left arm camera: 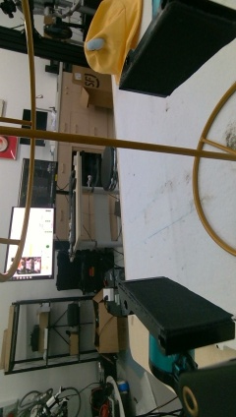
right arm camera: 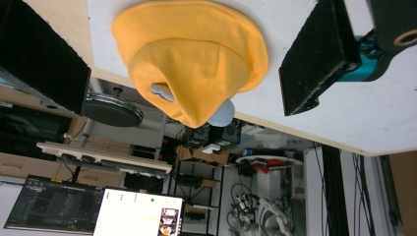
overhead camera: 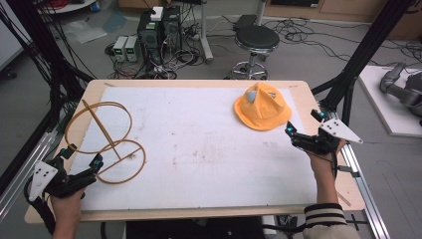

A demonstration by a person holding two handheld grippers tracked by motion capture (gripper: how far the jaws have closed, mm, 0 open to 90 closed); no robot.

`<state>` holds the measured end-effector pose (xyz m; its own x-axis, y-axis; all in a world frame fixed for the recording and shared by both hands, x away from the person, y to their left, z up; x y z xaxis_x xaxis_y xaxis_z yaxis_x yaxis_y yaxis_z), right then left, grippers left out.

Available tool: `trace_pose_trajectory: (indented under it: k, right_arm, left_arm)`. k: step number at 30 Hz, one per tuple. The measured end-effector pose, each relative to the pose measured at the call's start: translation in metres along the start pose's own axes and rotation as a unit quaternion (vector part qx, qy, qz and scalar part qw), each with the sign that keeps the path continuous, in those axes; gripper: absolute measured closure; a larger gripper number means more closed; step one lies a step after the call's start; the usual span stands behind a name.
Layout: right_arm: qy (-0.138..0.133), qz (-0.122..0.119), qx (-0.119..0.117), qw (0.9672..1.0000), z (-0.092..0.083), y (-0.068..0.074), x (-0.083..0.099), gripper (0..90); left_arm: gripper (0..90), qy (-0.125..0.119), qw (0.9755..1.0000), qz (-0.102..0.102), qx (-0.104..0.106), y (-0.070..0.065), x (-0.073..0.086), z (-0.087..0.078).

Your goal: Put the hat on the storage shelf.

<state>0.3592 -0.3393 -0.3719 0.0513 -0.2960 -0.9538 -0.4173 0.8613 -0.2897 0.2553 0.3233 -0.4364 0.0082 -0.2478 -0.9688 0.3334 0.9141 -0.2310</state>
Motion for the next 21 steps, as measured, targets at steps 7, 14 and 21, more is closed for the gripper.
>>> trace_pose_trajectory:
  k: [7, 14, 21]
  right_arm:
    - [0.018, -0.020, -0.004, 0.9996, 0.021, -0.004, -0.008, 4.8]
    - [0.046, -0.029, -0.015, 0.9984, 0.045, -0.010, -0.005, 4.8]
    - [0.069, -0.038, -0.030, 0.9964, 0.068, -0.014, -0.004, 5.3]
  left_arm:
    - [8.6, 0.003, 1.0000, 0.002, 0.001, -0.001, 0.001, 0.001]
    - [8.6, 0.005, 1.0000, 0.003, 0.002, -0.002, 0.001, 0.001]
    - [8.6, 0.007, 1.0000, 0.003, 0.003, -0.004, 0.002, 0.001]
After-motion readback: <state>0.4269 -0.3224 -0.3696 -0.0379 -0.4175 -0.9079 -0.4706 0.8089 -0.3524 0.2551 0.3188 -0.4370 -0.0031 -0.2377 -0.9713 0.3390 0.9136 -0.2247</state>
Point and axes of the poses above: each handheld gripper's, and its own axes: z roughly forward along the jaws, x roughly out of its underside, y roughly to its left, the point moved 2 cm from there along z, roughly forward along the jaws, and after that the axes turned 11 degrees about -z, right-handed, at the moved point
